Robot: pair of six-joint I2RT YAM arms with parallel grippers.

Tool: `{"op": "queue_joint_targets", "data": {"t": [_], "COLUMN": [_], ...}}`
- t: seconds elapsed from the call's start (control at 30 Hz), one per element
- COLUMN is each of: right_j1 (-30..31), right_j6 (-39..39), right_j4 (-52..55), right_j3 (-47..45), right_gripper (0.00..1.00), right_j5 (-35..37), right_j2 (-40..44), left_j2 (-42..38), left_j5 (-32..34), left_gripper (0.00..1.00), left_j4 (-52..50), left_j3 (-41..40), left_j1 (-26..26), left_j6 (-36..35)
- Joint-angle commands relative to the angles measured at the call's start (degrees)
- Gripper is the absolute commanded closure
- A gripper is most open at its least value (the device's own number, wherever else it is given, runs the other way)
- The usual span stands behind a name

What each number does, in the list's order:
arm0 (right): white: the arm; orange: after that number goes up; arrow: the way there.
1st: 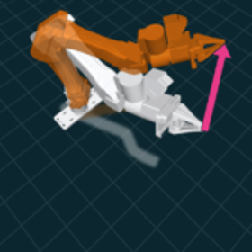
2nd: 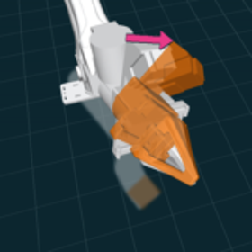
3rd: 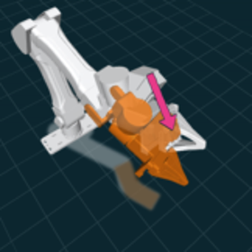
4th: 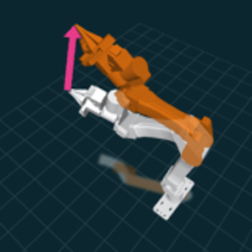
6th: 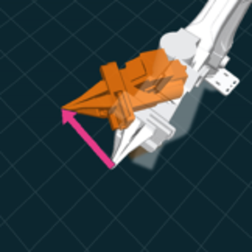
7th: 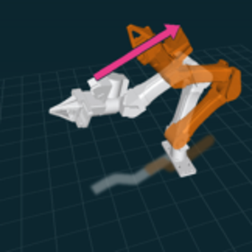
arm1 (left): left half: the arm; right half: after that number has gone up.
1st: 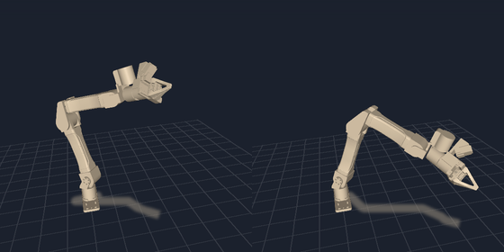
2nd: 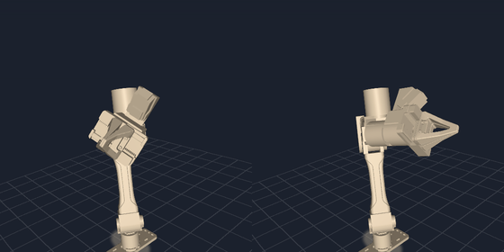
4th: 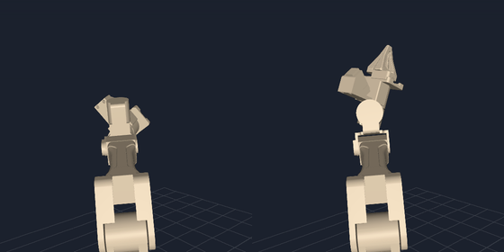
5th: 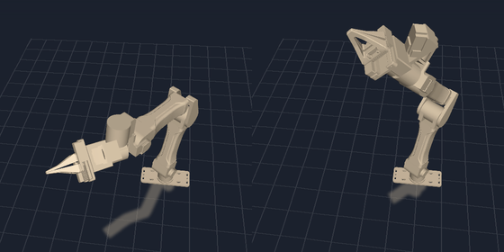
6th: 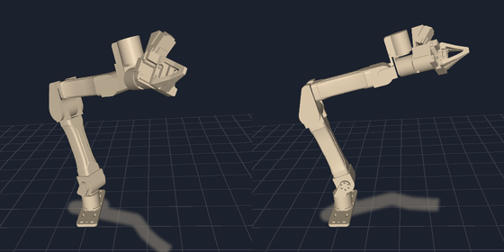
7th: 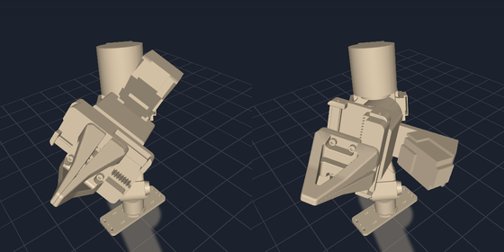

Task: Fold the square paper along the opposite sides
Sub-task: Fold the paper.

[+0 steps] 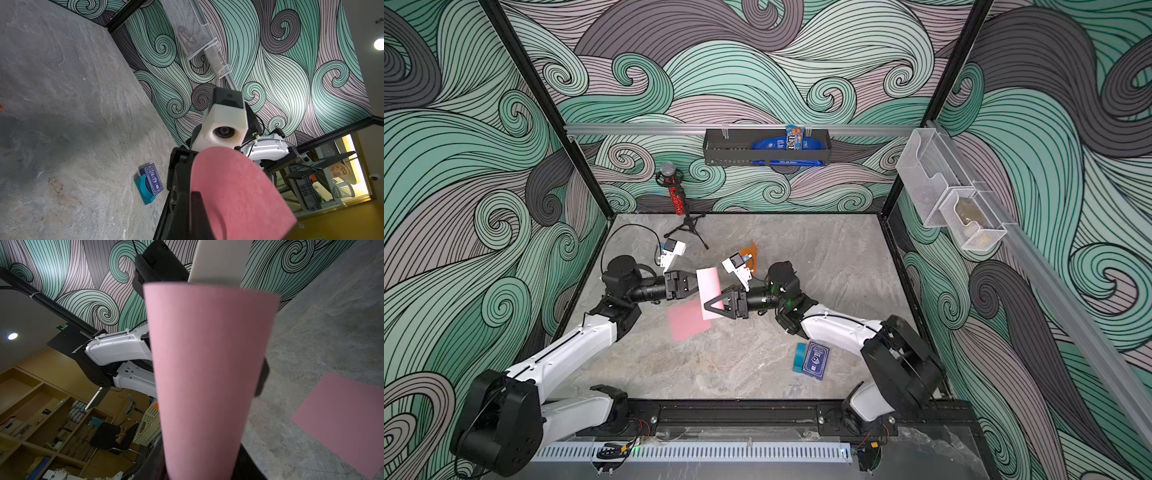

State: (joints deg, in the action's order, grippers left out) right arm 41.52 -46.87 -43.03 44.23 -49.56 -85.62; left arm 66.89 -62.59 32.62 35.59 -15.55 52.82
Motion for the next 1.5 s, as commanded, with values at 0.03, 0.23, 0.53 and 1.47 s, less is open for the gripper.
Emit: {"op": "queue_joint_targets", "data": {"t": [0.03,0.23,0.53,1.47], "right_j1": [0.0,0.1,0.3,0.2], "right_j6": [0.6,0.6,0.7,2.6], "right_j4": [-0.5,-0.4,-0.2,2.6], "right_j3": [1.9,2.2,2.2,2.2], "right_gripper": [0.63,0.67,0.73,0.78], "right_j5": [0.2,0.0,-0.2,-0.6], "right_j2": [-0.9,-1.5,-1.7,-1.3], "left_j2": [-0.6,-0.6,-0.8,-0.7], "left_j5": [-1.1,-1.0,-0.9,-0.5], "left_gripper": [1.00,1.00,1.00,1.00], "left_j4": [2.0,2.0,1.6,0.3], "left_j3": [2.2,2.0,2.1,2.5], "left_j1": [-0.2,-0.2,-0.2,0.0], "left_j6": [0.0,0.0,-0.2,-0.7]}}
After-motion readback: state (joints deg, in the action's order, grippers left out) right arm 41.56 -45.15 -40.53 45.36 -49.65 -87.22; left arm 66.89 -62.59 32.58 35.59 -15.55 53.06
